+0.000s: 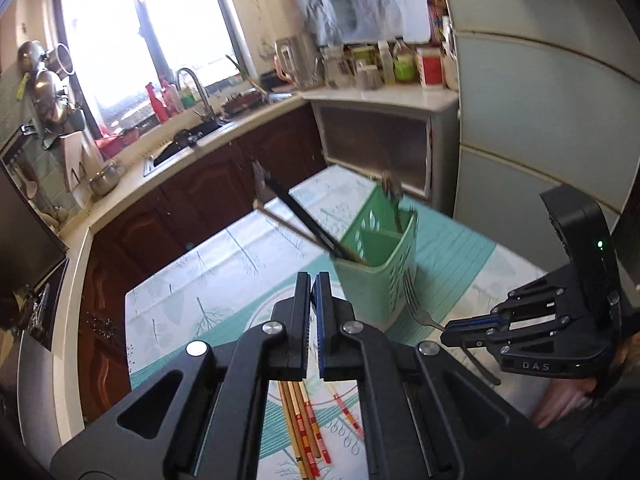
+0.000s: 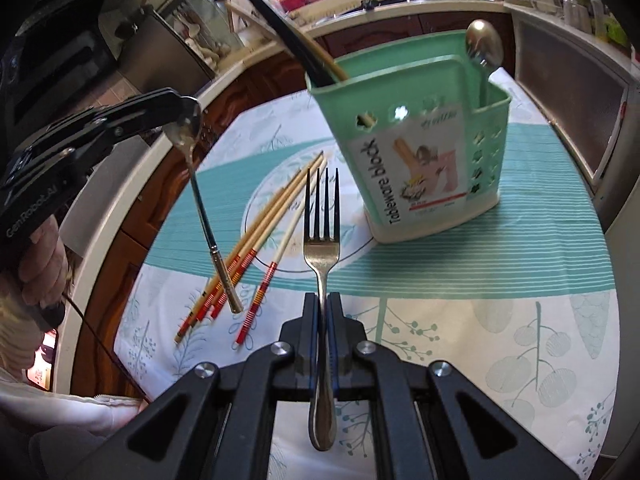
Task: Organize utensils
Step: 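Lift the fork and spoon with both tools and carry them over the green holder, then lower the fork and spoon into the green holder and open both tools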
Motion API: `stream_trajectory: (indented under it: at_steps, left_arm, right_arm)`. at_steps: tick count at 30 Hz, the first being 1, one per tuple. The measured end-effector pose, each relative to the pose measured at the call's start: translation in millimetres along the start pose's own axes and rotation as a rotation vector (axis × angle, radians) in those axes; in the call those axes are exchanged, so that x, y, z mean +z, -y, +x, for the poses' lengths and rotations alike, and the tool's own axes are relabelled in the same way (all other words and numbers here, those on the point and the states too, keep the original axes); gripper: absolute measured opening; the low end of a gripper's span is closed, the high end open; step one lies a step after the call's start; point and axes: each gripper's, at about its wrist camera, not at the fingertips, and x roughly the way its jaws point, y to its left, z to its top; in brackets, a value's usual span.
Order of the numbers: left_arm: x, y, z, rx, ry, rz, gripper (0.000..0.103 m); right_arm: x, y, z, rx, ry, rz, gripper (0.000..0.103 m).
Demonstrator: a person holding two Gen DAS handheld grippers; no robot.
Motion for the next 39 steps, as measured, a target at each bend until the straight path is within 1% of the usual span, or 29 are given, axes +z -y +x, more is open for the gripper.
stream_trajectory:
  at_steps: [2, 6, 10, 12, 14, 17, 20, 23, 27, 33, 39]
  left_arm:
    - [17.6, 1.2, -12.0, 0.021, 0.039, -0.021, 0.001]
    - [58.8, 6.8, -25.3, 0.106, 0.104, -0.063, 0.001]
    - [94.6, 9.5, -17.3, 0.19, 0.152, -0.127, 0.001]
    - [108.0, 12.5, -7.2, 0.235, 0.18, -0.137, 0.001]
    - [117.0, 16.1, 7.6, 0.272, 0.181, -0.14, 0.001]
    - [126.3, 18.6, 38.2, 0.282, 0.146, -0.17, 0.001]
    - [129.8, 20.2, 69.7, 0.292, 0.108, -0.197, 0.001]
    - [130.0, 22.1, 100.1, 0.305, 0.065, -0.214, 0.001]
    - [125.3, 23.5, 133.3, 0.301, 0.026, -0.22, 0.001]
    - [116.3, 31.4, 171.2, 0.279, -0.022, -0.205, 0.001]
    - [108.6, 37.2, 189.5, 0.25, -0.05, -0.198, 0.001]
  right_arm:
    - [3.7, 1.8, -12.8, 0.006, 0.047, 0.014, 0.004]
    - [14.1, 8.0, -43.5, 0.014, 0.177, 0.046, 0.004]
    - [34.6, 21.9, -78.9, 0.01, 0.353, 0.075, 0.004]
    - [47.9, 29.5, -90.2, 0.022, 0.441, 0.082, 0.004]
    - [61.8, 36.3, -98.1, 0.032, 0.532, 0.087, 0.004]
    - [81.8, 51.0, -104.1, 0.066, 0.656, 0.099, 0.004]
    - [99.1, 66.8, -99.7, 0.104, 0.737, 0.115, 0.004]
    - [113.9, 75.7, -85.8, 0.11, 0.772, 0.098, 0.004]
    - [121.8, 87.1, -61.6, 0.099, 0.773, 0.046, 0.004]
    - [115.5, 91.6, -33.6, 0.061, 0.737, -0.08, 0.004]
    - [104.6, 87.6, -17.7, 0.025, 0.716, -0.199, 0.004]
